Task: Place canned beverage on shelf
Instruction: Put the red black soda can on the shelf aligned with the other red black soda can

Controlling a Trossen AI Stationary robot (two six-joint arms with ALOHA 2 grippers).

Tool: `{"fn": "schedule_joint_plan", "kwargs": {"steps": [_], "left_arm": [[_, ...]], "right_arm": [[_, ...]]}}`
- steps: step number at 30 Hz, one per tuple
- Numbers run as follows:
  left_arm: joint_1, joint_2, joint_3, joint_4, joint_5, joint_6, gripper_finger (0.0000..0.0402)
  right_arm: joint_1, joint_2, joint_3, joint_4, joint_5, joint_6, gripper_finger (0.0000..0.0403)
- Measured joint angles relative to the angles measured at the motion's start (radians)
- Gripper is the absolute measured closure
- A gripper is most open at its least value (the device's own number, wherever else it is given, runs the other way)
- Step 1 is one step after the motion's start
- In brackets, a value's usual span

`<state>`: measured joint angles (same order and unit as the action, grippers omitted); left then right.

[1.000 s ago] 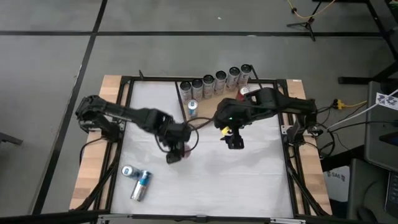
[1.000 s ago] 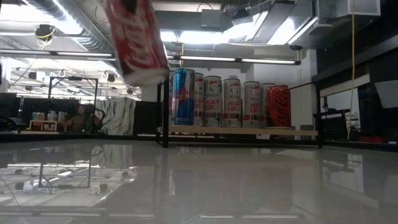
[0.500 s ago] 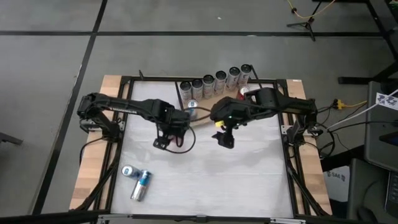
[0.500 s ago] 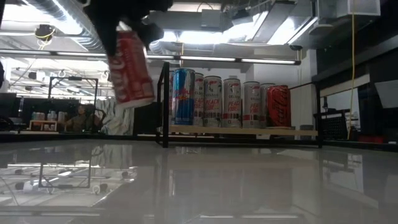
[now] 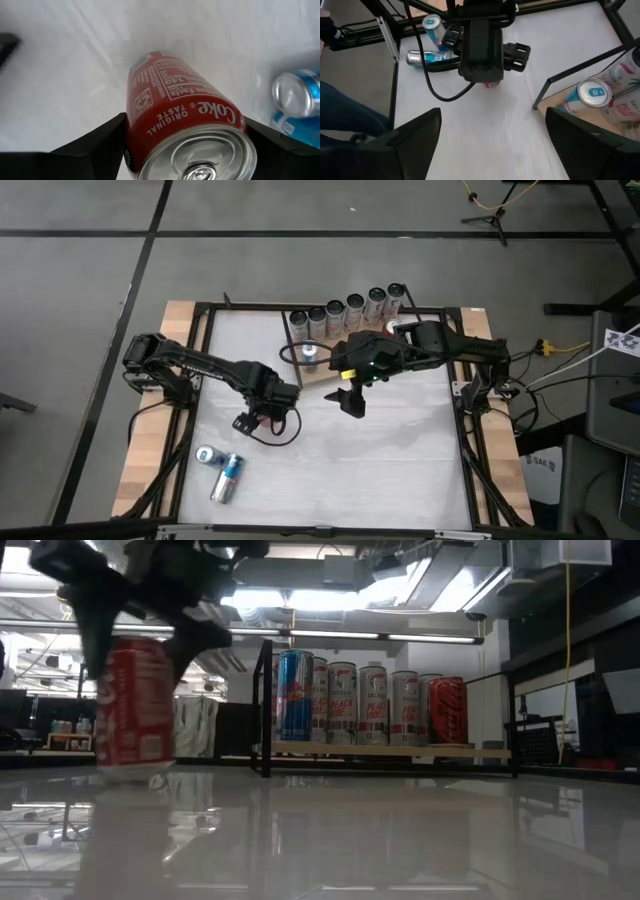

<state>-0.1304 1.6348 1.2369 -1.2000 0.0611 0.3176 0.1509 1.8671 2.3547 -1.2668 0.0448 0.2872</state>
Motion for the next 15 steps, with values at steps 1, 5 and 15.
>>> {"fn": "schedule_joint_plan", "kwargs": {"steps": [1,5,15], "left_arm": [[-0.003,0.000,-0.010,-0.001,0.007,0.000,0.0097],[-0.012,-0.001,-0.044,0.002,0.023,0.000,0.0088],[-0.015,0.000,-0.064,0.009,0.020,0.000,0.0064]], "right_arm": [[0.000,0.000,0.000,0.002,0.000,-0.002,0.0056],[-0.001,0.000,0.000,0.002,0.000,-0.003,0.0056],[-0.001,0.000,0.000,0.002,0.000,-0.004,0.0056]]}}
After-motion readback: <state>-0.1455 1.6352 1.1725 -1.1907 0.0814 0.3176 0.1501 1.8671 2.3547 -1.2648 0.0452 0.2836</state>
